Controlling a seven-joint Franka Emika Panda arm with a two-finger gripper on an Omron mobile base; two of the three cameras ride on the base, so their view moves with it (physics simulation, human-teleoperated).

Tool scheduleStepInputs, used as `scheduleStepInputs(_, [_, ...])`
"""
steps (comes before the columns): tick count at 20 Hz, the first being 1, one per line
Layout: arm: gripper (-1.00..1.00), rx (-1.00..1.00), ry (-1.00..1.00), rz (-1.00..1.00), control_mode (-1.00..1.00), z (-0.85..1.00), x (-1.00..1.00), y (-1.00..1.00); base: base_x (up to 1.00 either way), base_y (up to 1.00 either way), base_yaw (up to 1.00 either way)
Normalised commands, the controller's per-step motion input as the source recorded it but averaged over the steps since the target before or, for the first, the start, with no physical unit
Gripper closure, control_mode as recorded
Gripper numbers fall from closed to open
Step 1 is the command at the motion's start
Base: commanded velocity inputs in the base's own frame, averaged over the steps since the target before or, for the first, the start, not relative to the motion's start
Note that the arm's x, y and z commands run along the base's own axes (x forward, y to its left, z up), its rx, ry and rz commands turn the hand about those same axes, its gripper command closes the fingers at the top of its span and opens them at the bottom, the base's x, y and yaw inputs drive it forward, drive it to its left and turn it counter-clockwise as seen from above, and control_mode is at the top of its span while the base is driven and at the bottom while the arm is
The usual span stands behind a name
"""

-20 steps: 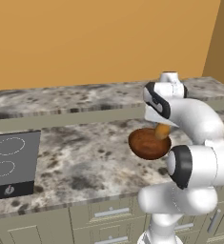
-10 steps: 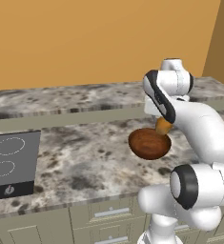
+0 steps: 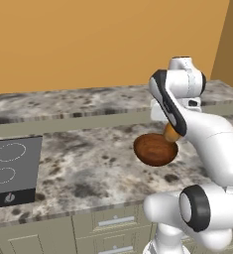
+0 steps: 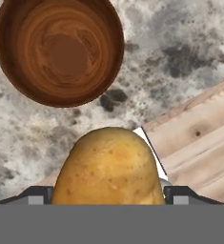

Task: Place the chicken drumstick on the plate and place the potato on the same plate.

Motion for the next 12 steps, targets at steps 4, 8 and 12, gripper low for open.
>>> scheduleStepInputs(4, [1.00, 0.06, -0.07, 0.17, -1.00, 0.16, -0.13, 0.11, 0.00, 0.00, 0.00])
scheduleStepInputs(8, [1.00, 0.13, -0.07, 0.19, -1.00, 0.21, -0.08, 0.00, 0.00, 0.00, 0.00])
scheduleStepInputs(12, [1.00, 0.09, -0.04, 0.17, -1.00, 0.00, 0.00, 0.03, 0.00, 0.00, 0.00])
